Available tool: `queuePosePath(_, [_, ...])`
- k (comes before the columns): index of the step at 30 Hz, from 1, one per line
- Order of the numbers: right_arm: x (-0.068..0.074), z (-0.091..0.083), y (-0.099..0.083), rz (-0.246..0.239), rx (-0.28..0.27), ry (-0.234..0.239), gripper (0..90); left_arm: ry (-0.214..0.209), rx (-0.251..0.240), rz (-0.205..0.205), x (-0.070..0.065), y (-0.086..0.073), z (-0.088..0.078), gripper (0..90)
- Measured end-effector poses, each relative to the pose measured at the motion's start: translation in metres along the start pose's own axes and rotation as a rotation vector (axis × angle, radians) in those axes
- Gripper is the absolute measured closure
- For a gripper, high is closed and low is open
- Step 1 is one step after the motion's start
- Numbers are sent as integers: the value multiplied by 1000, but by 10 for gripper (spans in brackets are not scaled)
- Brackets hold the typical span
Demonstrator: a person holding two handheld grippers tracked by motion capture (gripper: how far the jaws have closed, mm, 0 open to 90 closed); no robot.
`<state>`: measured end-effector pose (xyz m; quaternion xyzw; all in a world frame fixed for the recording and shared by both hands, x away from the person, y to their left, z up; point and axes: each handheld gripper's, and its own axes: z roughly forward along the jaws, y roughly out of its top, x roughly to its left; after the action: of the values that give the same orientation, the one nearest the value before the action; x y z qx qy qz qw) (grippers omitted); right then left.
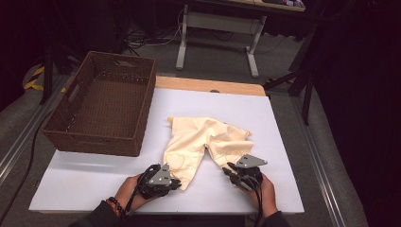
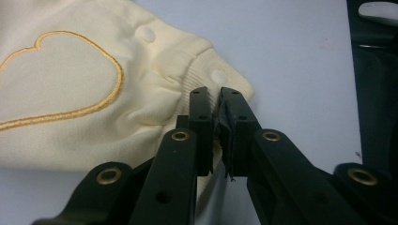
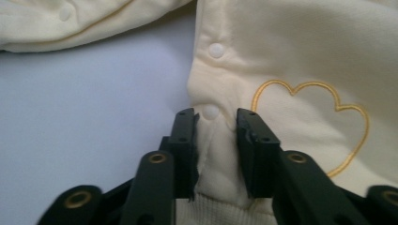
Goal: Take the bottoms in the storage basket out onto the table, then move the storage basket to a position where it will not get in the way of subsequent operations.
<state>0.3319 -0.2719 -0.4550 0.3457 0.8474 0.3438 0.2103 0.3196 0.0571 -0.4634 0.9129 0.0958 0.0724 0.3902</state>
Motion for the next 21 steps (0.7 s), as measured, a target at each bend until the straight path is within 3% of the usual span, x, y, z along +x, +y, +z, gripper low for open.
queuePosePath(6, [2, -4, 1, -8, -1, 34, 777, -4, -6, 1, 1, 0, 0, 841])
queuePosePath(13, [19, -15, 4, -43, -20, 88, 788, -3, 1, -4, 0, 0, 0, 841])
queuePosePath(19, [33, -20, 8, -73, -36, 149, 792, -9, -22, -14, 1, 0, 2, 839])
queuePosePath(21, [36, -20, 8, -79, -37, 158, 780, -5, -7, 4, 1, 0, 0, 839])
